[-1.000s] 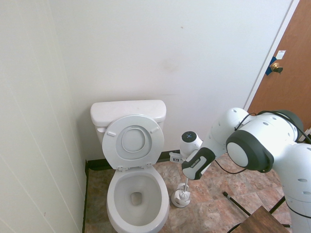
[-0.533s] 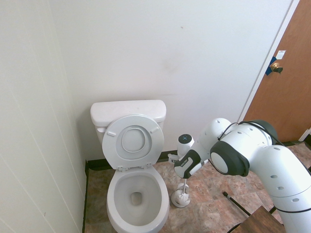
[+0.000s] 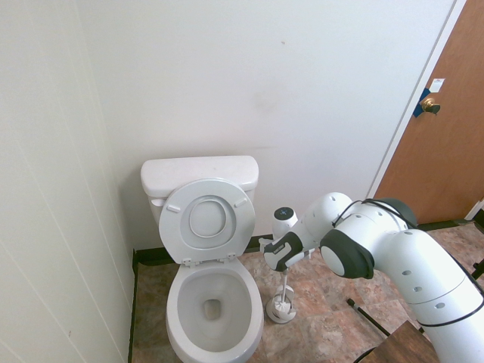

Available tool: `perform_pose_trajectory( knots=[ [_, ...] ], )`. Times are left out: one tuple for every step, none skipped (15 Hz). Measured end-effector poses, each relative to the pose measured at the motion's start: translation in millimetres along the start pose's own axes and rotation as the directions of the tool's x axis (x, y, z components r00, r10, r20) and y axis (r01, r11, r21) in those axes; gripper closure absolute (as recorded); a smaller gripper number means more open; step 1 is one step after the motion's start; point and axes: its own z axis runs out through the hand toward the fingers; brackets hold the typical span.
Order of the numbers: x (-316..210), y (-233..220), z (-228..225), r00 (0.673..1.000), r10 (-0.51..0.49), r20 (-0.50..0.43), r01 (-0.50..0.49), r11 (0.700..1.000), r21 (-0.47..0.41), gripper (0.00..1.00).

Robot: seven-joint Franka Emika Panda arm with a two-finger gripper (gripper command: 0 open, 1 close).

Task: Clean the toilet

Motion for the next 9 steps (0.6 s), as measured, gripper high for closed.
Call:
perform_pose_trajectory(
  knots=[
    [5.4, -3.0, 4.1, 1.000, 0.001, 0.003, -0.001, 1.000, -0.007, 1.00],
    [9.3, -6.3, 7.9, 1.000, 0.002, 0.007, -0.002, 1.000, -0.010, 1.00],
    [11.9, -9.5, 11.2, 1.000, 0.004, 0.011, -0.004, 1.000, -0.015, 1.00],
    [13.6, -13.3, 12.6, 1.000, 0.005, 0.014, -0.005, 1.000, -0.019, 1.00],
    [14.8, -16.5, 14.4, 1.000, 0.008, 0.015, -0.007, 1.000, -0.027, 1.00],
    [16.4, -20.1, 16.4, 1.000, 0.011, 0.015, -0.010, 0.999, -0.031, 1.00],
    [19.0, -23.3, 17.9, 1.000, 0.014, 0.014, -0.013, 0.999, -0.035, 1.00],
    [22.6, -25.9, 19.6, 1.000, 0.018, 0.011, -0.017, 0.999, -0.040, 1.00],
    [27.1, -27.9, 21.6, 1.000, 0.022, 0.008, -0.022, 0.999, -0.040, 1.00]
  ],
)
